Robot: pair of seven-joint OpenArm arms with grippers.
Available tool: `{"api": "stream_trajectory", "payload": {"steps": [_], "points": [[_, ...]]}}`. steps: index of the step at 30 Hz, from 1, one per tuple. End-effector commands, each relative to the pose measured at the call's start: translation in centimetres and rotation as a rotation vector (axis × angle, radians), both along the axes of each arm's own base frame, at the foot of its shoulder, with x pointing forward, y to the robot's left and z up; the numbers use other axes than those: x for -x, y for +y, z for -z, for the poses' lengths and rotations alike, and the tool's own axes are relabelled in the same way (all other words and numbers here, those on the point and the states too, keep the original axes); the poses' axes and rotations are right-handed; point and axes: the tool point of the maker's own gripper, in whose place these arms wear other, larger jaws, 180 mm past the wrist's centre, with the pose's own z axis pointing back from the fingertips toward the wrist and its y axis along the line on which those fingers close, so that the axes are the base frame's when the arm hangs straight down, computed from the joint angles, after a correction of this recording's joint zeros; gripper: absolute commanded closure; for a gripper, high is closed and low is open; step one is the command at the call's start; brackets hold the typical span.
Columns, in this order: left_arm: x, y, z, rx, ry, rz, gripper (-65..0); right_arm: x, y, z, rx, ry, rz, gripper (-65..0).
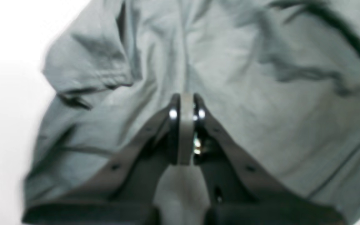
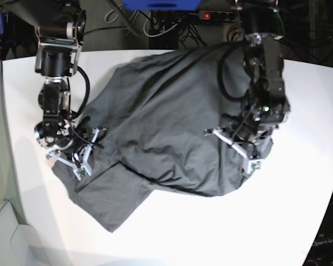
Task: Layout the t-shirt on the table in an organized manner, then fold the t-shirt properly
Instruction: 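Pull the shirt edge with the left gripper away from the right gripper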
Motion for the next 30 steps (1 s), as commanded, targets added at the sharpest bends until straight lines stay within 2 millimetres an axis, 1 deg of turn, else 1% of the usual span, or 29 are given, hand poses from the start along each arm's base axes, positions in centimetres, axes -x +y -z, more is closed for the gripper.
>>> {"api": "stream_trajectory", "payload": {"steps": [1,4,7,8,9,12,13,15,17,19,22,24,27,30], "points": [[-1.7,-0.3,-1.3,0.017,-0.049,0.001,-0.4,-1.2,-0.2,-1.4,-0.003,-0.043,0.002,-2.2],[-3.0,-1.3,0.1,0.046,-0.033,-0.006,-0.4,-1.2,-0.2,-1.4,-0.003,-0.043,0.002,-2.2],[-3.7,-1.3,1.4,0.053,-0.011,-0.012,-0.4,-1.2,-0.2,-1.4,-0.003,-0.043,0.002,-2.2],[-3.7,-0.9,1.8,0.055,-0.002,-0.027,-0.4,-1.2,-0.3,-1.5,0.0,-0.044,0.002,-2.2],[-3.6,0.0,2.3,0.061,0.011,-0.056,-0.4,-1.2,-0.3,-1.5,0.0,-0.044,0.002,-2.2],[-3.9,3.3,2.4,0.064,0.015,-0.14,-0.4,-1.2,-0.4,-1.4,0.002,-0.044,0.003,-2.2],[-4.0,4.1,2.4,0.064,0.014,-0.158,-0.4,-1.2,-0.4,-1.4,0.002,-0.044,0.003,-2.2],[-4.4,5.3,2.0,0.045,0.004,-0.17,-0.4,-1.2,-0.4,-1.4,0.002,-0.044,0.003,-2.2],[-4.7,6.3,2.3,0.028,0.017,-0.174,-0.4,-1.2,-0.4,-1.4,0.002,-0.042,0.003,-2.2],[-4.9,6.7,3.1,0.024,0.044,-0.174,-0.4,-1.1,-0.2,-1.3,-0.002,-0.041,0.002,-2.2],[-5.9,7.5,3.7,0.018,0.038,-0.185,-0.4,-1.0,-0.2,-1.1,-0.005,-0.035,0.002,-2.2],[-6.5,7.6,4.5,0.022,0.035,-0.194,-0.4,-0.7,-0.1,-0.4,-0.011,-0.013,0.003,-2.2],[-7.1,7.7,5.1,0.025,0.041,-0.199,-0.4,-0.4,-0.2,0.5,-0.018,0.012,0.005,-2.2],[-7.8,7.7,4.4,0.028,0.033,-0.198,-0.4,-0.5,0.0,0.9,-0.038,-0.003,0.001,-2.2]]}}
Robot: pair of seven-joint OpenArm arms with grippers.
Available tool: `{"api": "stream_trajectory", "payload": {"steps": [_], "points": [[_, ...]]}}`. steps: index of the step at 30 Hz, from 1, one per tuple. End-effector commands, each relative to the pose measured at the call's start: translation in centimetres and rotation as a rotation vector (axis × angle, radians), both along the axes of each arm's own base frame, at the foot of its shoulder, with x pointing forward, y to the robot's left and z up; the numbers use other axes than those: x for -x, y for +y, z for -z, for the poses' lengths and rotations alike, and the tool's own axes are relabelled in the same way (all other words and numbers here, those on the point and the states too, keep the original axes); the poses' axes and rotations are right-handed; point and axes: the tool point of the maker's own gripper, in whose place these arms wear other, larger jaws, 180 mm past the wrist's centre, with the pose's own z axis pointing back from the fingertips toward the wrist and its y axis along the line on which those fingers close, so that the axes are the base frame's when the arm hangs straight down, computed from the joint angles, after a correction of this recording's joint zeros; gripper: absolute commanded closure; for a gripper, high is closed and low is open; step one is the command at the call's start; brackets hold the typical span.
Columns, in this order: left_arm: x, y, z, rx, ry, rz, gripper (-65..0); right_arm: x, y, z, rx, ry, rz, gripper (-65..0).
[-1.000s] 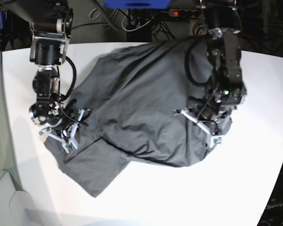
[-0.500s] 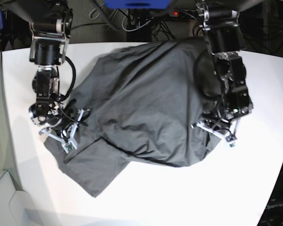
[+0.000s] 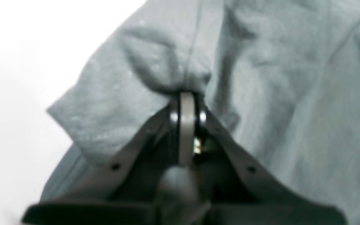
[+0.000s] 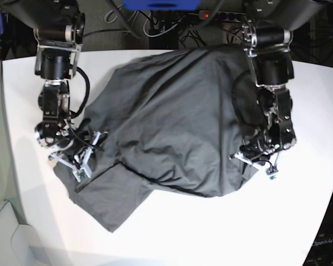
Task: Layout the t-shirt on the table in an organized manner, then fold the t-shirt properly
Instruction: 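Pull the shirt edge with the left gripper away from the right gripper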
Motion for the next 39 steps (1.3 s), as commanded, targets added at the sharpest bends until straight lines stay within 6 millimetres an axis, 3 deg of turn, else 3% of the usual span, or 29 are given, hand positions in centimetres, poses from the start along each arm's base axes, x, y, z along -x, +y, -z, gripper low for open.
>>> {"api": "stream_trajectory", "payload": {"steps": [1,9,14,19,23,26,30,36,39], "points": [[-1.8,0.6,-2.3,-0.016,-0.068,-0.002,-0.4,0.3,-0.6,0.4,0.027,0.036,0.001,-2.2],[-4.5,8.1,-5.6,-0.14,-0.153,-0.071,-0.4,0.3,-1.5,0.4,0.038,0.035,0.009,-2.2],[-6.1,11.3,-6.2,-0.185,-0.174,-0.106,-0.4,0.4,-1.4,0.5,0.039,0.038,0.006,-2.2],[-6.9,9.1,-9.4,-0.192,-0.15,-0.027,-0.4,0.3,-1.3,0.5,0.04,0.037,0.003,-2.2],[-5.3,3.5,-12.2,-0.159,-0.185,0.066,-0.4,0.3,-1.3,0.5,0.04,0.037,0.003,-2.2],[-3.7,-0.5,-12.9,-0.151,-0.172,0.15,-0.4,0.3,-1.3,0.4,0.04,0.035,0.003,-2.2],[-1.2,-3.8,-9.9,-0.142,-0.044,0.243,-0.4,0.2,-1.2,0.4,0.037,0.034,0.002,-2.2],[1.7,-3.6,-6.4,-0.144,0.049,0.249,-0.4,0.2,-1.4,0.4,0.036,0.033,0.007,-2.2],[3.1,-2.4,-4.6,-0.159,0.104,0.242,-0.4,0.2,-1.4,0.4,0.036,0.033,0.007,-2.2]]}}
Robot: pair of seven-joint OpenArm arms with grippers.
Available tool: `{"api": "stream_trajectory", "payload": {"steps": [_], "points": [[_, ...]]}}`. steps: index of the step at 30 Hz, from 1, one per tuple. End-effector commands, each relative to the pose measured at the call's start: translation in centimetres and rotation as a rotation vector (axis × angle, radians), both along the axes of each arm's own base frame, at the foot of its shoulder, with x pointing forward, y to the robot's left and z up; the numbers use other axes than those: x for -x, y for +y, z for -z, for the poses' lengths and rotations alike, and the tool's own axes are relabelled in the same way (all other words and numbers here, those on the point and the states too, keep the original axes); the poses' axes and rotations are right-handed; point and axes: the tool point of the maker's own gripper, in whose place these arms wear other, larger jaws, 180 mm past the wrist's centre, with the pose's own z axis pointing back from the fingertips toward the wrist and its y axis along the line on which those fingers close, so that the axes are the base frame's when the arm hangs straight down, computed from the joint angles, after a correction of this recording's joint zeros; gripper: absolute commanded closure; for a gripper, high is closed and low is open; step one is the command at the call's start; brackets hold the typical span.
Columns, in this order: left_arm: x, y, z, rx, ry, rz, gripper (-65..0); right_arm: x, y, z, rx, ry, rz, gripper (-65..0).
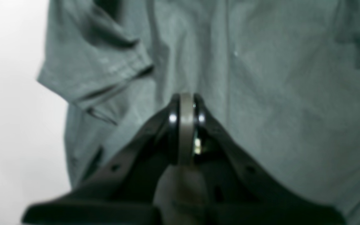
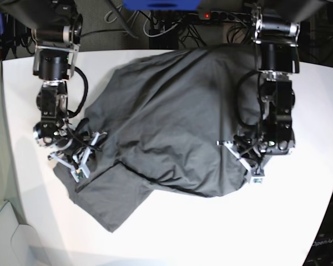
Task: Layout the t-shirt on the table in an organized manner, then fold the t-shirt properly
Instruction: 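Pull the shirt edge with the left gripper away from the right gripper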
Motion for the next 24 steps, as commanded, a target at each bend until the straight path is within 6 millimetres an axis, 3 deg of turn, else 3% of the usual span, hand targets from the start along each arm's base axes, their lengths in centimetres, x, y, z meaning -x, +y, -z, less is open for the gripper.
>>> {"api": "stream_trajectory", "payload": {"steps": [1,9,12,16,20,24], "points": [[-0.3,1.0,-0.1,-0.017,-0.002,-0.018,-0.4,0.4,-1.0,0.3,0.052,0.041,0.001,-2.2],[0.1,4.0,5.0,-0.043,0.038,-0.073,-0.4,0.4,-0.9,0.3,0.052,0.04,-0.004,-2.2],[-0.6,5.5,5.2,-0.056,0.034,-0.094,-0.4,0.4,-1.0,0.3,0.053,0.04,-0.002,-2.2],[-2.2,6.2,4.0,-0.063,0.002,-0.105,-0.4,0.5,-2.3,0.2,0.076,0.04,0.005,-2.2],[-3.9,8.7,2.1,-0.069,-0.054,-0.159,-0.4,0.4,-2.5,0.1,0.07,0.019,0.006,-2.2],[-5.3,11.0,2.5,-0.088,-0.076,-0.195,-0.4,0.5,-3.1,0.1,0.078,0.02,0.01,-2.2]]}}
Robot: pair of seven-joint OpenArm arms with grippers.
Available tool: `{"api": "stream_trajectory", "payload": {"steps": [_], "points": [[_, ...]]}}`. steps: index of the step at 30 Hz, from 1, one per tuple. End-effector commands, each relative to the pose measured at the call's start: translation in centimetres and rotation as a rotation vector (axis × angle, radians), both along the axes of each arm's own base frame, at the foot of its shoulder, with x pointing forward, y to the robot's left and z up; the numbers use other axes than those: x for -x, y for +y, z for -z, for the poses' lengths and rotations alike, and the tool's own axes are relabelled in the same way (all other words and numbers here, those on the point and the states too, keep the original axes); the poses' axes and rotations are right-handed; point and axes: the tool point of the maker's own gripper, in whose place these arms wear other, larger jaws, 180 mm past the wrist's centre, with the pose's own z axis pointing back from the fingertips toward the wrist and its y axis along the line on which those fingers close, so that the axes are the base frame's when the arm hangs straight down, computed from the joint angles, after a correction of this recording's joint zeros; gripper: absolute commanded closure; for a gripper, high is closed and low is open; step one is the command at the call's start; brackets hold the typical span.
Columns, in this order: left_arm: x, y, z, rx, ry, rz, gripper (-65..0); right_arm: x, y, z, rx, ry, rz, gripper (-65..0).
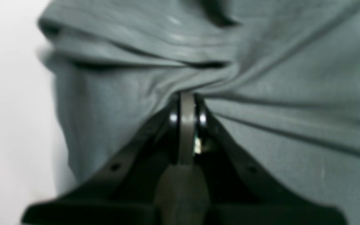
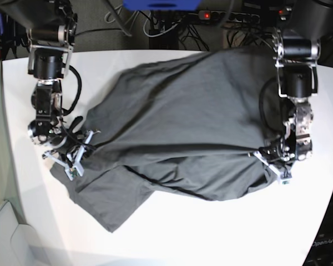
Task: Layout the t-shirt on the table in an organized manner, then fold the t-shirt properly
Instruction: 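Pull the shirt edge with the left gripper away from the right gripper, then shift both grippers inward on the shirt and stretch it flat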
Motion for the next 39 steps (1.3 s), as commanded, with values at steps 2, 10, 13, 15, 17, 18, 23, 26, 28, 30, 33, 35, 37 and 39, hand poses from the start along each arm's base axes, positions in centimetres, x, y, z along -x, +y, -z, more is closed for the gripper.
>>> {"api": "stream_trajectory", "payload": {"steps": [2,10,13,15,17,18,23,26,28,30,33,35,37,39], "points": [[-1.4,1.6,-0.5,-0.022,-0.036,-0.031,-0.4,0.4,-1.5,0.2,0.06,0.037,0.008,-2.2],[-3.4,2.3,-0.9,-0.023,-0.102,-0.054,-0.4,1.1,-1.6,0.9,0.061,0.052,0.006,-2.2],[-4.0,2.3,-2.0,-0.021,-0.105,-0.053,-0.4,1.1,-1.6,0.9,0.061,0.052,0.006,-2.2],[-4.2,2.3,-2.9,-0.019,-0.106,-0.051,-0.4,1.0,-2.0,0.7,0.069,0.05,0.008,-2.2],[-4.8,2.2,-4.5,-0.03,-0.134,-0.039,-0.4,0.7,-2.1,0.4,0.071,0.042,0.011,-2.2],[-5.0,2.1,-5.2,-0.032,-0.147,-0.033,-0.4,0.6,-2.2,0.2,0.069,0.036,0.013,-2.2],[-5.5,2.2,-8.3,-0.046,-0.172,-0.019,-0.4,-1.7,-2.1,-3.6,0.094,-0.068,0.006,-2.6],[-5.7,1.9,-10.2,-0.054,-0.193,-0.005,-0.4,-2.0,-2.1,-4.9,0.118,-0.083,0.004,-2.7],[-5.1,1.0,-10.9,-0.051,-0.18,0.013,-0.4,-2.4,-1.7,-6.0,0.126,-0.106,0.003,-2.7],[-3.7,-0.9,-10.7,-0.04,-0.151,0.047,-0.4,-2.8,-0.7,-7.1,0.125,-0.135,-0.003,-3.3],[-0.9,-6.2,-9.2,0.021,-0.115,0.11,-0.4,-3.0,1.3,-7.7,0.13,-0.146,-0.05,-9.8],[1.2,-7.9,-7.4,0.05,-0.065,0.125,-0.4,-3.6,4.0,-8.2,0.136,-0.158,-0.117,-16.8],[3.1,-8.2,-5.4,0.06,-0.015,0.126,-0.3,-3.9,5.6,-8.4,0.146,-0.164,-0.166,-22.8],[5.1,-8.3,-3.3,0.065,0.04,0.124,-0.3,-4.1,7.2,-8.3,0.143,-0.165,-0.207,-29.0]]}}
